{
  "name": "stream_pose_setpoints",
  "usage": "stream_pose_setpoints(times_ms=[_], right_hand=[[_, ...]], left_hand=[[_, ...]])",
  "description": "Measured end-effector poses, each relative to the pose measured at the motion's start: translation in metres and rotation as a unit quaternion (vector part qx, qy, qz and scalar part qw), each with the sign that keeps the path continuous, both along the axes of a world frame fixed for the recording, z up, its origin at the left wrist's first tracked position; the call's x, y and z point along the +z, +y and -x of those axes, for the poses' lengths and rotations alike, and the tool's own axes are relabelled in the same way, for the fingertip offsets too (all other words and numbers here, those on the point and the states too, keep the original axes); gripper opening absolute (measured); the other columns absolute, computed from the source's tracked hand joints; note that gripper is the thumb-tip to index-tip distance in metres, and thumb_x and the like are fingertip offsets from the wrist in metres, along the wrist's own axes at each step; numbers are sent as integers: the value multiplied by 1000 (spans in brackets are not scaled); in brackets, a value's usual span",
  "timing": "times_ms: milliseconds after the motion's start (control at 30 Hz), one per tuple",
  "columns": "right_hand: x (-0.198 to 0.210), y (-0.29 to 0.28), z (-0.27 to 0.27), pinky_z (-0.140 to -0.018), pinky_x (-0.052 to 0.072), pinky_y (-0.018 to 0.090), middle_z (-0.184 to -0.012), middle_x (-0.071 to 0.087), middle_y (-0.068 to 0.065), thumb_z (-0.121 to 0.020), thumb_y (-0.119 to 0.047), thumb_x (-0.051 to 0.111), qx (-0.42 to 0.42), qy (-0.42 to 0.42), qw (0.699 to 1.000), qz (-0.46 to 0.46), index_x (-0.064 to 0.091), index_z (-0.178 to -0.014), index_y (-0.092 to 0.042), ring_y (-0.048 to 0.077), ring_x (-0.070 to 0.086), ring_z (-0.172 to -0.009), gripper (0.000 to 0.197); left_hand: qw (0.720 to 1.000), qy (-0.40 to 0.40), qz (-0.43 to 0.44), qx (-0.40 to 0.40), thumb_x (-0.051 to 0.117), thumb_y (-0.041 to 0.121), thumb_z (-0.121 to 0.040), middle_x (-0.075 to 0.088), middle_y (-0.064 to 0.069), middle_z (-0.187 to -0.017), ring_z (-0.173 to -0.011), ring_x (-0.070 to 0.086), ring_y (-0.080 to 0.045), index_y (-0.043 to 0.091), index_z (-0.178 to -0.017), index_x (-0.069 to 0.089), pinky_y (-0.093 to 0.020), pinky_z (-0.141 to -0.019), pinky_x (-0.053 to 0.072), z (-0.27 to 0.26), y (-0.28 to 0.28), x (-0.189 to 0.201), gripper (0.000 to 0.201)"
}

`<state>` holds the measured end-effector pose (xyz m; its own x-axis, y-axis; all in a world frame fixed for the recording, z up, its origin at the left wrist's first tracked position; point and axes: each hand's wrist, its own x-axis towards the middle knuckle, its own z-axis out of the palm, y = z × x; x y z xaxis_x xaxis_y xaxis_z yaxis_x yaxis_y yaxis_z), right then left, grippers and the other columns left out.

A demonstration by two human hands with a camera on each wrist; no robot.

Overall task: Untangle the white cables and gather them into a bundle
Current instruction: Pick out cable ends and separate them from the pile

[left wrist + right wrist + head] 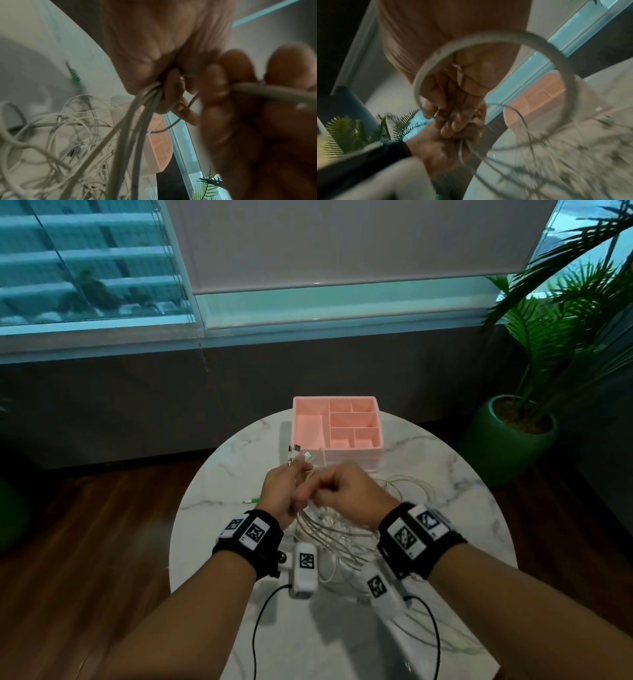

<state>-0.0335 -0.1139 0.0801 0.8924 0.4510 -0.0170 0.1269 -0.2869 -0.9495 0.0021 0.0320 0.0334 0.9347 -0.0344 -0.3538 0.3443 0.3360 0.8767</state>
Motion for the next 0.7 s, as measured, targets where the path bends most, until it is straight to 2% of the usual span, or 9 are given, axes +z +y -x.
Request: stream_pose_setpoints(times_ms=[33, 100, 200, 267, 367, 433, 533, 600, 700], right_hand=[[-12, 2, 4, -92, 54, 57, -92, 76, 12, -84, 2, 59, 17, 19, 1000, 13, 79, -84, -20, 42, 69, -96, 30], [-28, 1, 10, -89, 58, 48, -83, 76, 13, -81, 14, 53, 5, 76, 997, -4, 76, -76, -12, 33, 73, -90, 35], [-39, -3, 9, -67, 60, 41, -62, 61, 11, -84, 19, 39, -171, 176, 963, -108, 62, -70, -3, 30, 69, -61, 35], [-46, -10, -5, -60, 55, 38, -65, 55, 13, -91, 5, 39, -273, 232, 924, -135, 60, -79, -4, 30, 65, -54, 27], [-48, -10, -25, -54, 51, 32, -71, 64, 16, -101, -28, 47, -271, 319, 896, -148, 63, -100, 0, 30, 65, -58, 32], [-42, -6, -40, -54, 53, 33, -74, 67, 17, -100, -26, 53, -260, 319, 894, -177, 61, -116, 10, 29, 64, -57, 40], [-21, -6, -62, -61, 56, 36, -81, 67, 16, -93, -1, 58, -280, 263, 890, -245, 54, -128, 11, 24, 64, -62, 37], [3, -9, -75, -59, 55, 34, -93, 65, 17, -91, 4, 61, -302, 224, 880, -289, 52, -130, 0, 20, 62, -66, 41], [39, -16, -94, -56, 52, 30, -109, 66, 16, -94, 2, 59, -333, 151, 873, -324, 51, -124, -16, 15, 56, -61, 36]], left_hand=[[1000, 5, 8, -4, 58, 22, -103, 61, -8, -66, -41, 42, -13, 4, -89, 63, -21, -36, 32, 0, 2, -1, 23], [999, -8, -19, -28, 60, 16, -101, 66, -13, -78, -36, 36, -9, 4, -90, 61, -19, -34, 25, 2, 4, -3, 17], [996, -37, -49, -61, 61, 13, -100, 68, -15, -79, -35, 36, -7, 3, -93, 61, -17, -34, 23, 7, 7, -7, 12], [995, -44, -56, -76, 63, 14, -99, 70, -11, -74, -35, 38, -6, -1, -99, 62, -17, -34, 25, 13, 9, -6, 15], [991, -54, -54, -109, 63, 8, -97, 69, -11, -68, -33, 42, -4, -8, -105, 61, -15, -33, 29, 24, 6, 3, 18], [987, -63, -69, -132, 62, 1, -97, 68, -15, -69, -32, 41, -3, -7, -100, 62, -14, -33, 31, 29, 3, 4, 9], [981, -72, -111, -141, 65, 2, -95, 72, -13, -72, -35, 31, -5, -4, -96, 64, -16, -34, 25, 32, 6, -2, 6], [983, -75, -110, -128, 65, 2, -96, 69, -3, -63, -36, 28, -6, -5, -95, 64, -17, -35, 24, 30, 13, -5, 8], [986, -69, -99, -113, 65, 0, -95, 68, -6, -63, -37, 27, -6, -1, -88, 61, -17, -36, 24, 28, 20, -8, 8]])
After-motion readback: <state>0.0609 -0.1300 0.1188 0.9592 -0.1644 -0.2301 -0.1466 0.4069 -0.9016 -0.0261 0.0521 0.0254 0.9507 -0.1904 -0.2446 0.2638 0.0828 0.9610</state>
